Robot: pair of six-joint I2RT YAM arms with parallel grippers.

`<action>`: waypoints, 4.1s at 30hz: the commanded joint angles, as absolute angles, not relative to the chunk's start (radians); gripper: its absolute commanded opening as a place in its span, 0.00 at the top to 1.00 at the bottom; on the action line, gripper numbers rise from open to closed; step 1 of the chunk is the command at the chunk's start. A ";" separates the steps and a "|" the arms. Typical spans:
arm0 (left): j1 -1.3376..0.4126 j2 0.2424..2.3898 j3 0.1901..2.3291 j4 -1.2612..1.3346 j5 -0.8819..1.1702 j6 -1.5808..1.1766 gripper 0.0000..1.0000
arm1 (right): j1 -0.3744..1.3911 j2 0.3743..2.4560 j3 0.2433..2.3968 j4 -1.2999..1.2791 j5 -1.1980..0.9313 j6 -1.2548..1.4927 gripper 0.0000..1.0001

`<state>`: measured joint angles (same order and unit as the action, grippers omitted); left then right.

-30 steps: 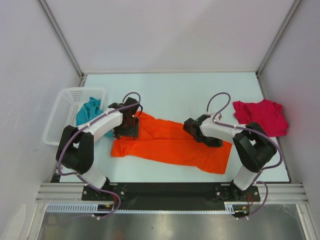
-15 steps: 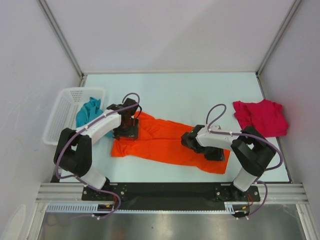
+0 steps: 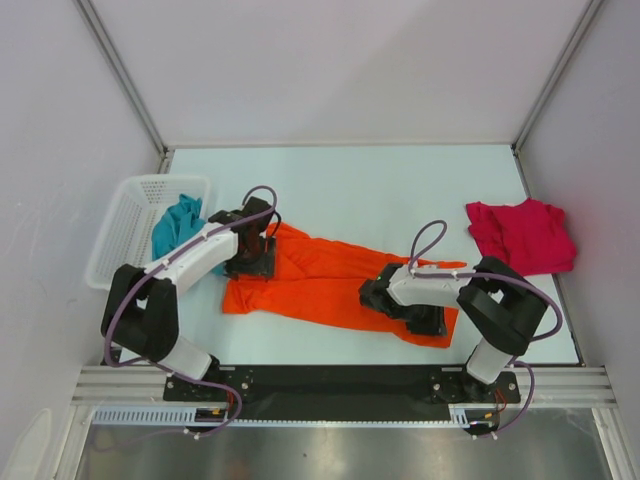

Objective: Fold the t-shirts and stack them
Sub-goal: Fold the flattened tshirt in 1/3 of the way

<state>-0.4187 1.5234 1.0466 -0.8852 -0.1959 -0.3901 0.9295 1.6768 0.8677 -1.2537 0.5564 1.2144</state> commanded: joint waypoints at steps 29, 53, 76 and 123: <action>-0.420 1.451 1.062 -0.907 -0.166 -0.328 0.24 | 0.957 1.741 0.876 -1.304 0.499 1.425 0.72; -0.420 1.382 1.055 -0.914 -0.121 -0.319 0.24 | 1.066 1.851 0.992 -1.489 0.558 1.563 0.79; -0.420 1.387 1.051 -0.917 -0.140 -0.324 0.24 | 0.905 1.902 1.114 -1.402 0.669 1.420 0.76; -0.405 1.748 1.106 -0.788 -0.152 -0.371 0.24 | 1.016 1.743 1.215 -1.516 0.664 1.443 0.81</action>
